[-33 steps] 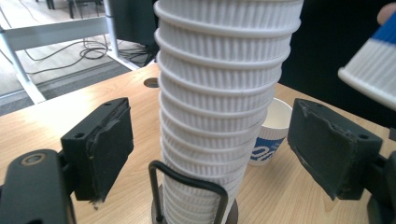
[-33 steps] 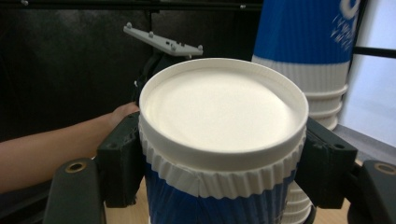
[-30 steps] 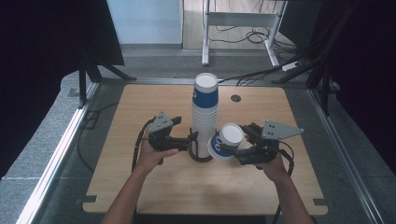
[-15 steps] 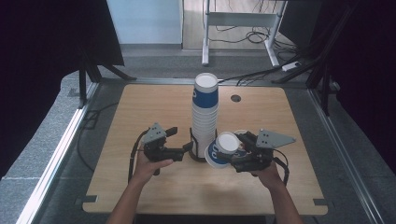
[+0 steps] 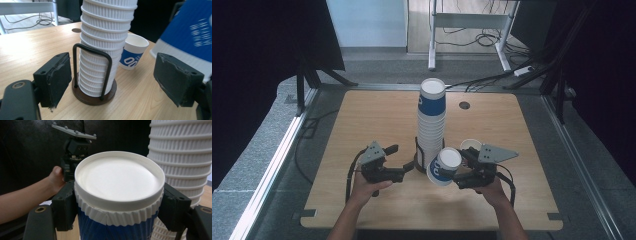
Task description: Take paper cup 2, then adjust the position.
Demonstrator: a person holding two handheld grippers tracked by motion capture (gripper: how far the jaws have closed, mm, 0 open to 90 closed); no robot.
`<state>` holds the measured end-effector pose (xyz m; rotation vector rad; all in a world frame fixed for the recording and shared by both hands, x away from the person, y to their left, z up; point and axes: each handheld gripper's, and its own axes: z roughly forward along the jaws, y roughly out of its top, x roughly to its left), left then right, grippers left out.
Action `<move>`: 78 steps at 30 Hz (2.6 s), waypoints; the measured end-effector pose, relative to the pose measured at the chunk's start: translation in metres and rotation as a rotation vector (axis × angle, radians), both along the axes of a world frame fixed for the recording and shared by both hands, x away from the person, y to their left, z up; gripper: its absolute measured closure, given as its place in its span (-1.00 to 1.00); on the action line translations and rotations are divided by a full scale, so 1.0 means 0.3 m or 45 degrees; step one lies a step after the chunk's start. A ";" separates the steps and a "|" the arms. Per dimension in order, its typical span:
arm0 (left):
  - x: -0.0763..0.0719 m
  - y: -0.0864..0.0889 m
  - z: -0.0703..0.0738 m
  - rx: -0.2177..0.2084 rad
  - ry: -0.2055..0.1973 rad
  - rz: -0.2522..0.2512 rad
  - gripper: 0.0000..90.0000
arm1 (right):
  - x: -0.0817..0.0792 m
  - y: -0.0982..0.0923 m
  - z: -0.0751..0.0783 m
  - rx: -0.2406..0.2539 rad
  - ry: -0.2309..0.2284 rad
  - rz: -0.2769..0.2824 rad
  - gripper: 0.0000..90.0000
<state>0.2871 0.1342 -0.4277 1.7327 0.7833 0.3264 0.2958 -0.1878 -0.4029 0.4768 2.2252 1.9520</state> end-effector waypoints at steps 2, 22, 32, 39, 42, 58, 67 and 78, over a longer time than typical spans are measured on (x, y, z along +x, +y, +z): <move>-0.008 0.001 -0.001 -0.002 -0.003 -0.004 -0.66 | 0.001 0.009 -0.007 -0.009 0.003 -0.001 -0.40; -0.067 -0.028 -0.010 0.004 -0.015 -0.076 -0.66 | 0.035 0.073 -0.109 -0.078 0.088 -0.014 -0.40; -0.080 -0.074 -0.030 0.067 0.017 -0.137 -0.68 | 0.039 0.073 -0.118 -0.071 0.096 -0.049 -0.40; -0.101 -0.149 -0.059 0.163 0.001 -0.170 -0.73 | 0.034 0.082 -0.117 -0.053 0.096 -0.039 -0.40; -0.104 -0.158 -0.062 0.173 -0.006 -0.165 -0.75 | 0.030 0.086 -0.116 -0.055 0.094 -0.034 -0.40; -0.113 -0.191 -0.084 0.194 -0.024 -0.165 -0.75 | 0.017 0.124 -0.123 -0.076 0.094 -0.004 -0.40; -0.118 -0.221 -0.110 0.254 -0.049 -0.146 -0.64 | 0.008 0.150 -0.131 -0.091 0.107 0.032 -0.40; -0.118 -0.221 -0.120 0.333 -0.071 -0.146 -0.59 | 0.014 0.155 -0.142 -0.131 0.131 0.039 -0.42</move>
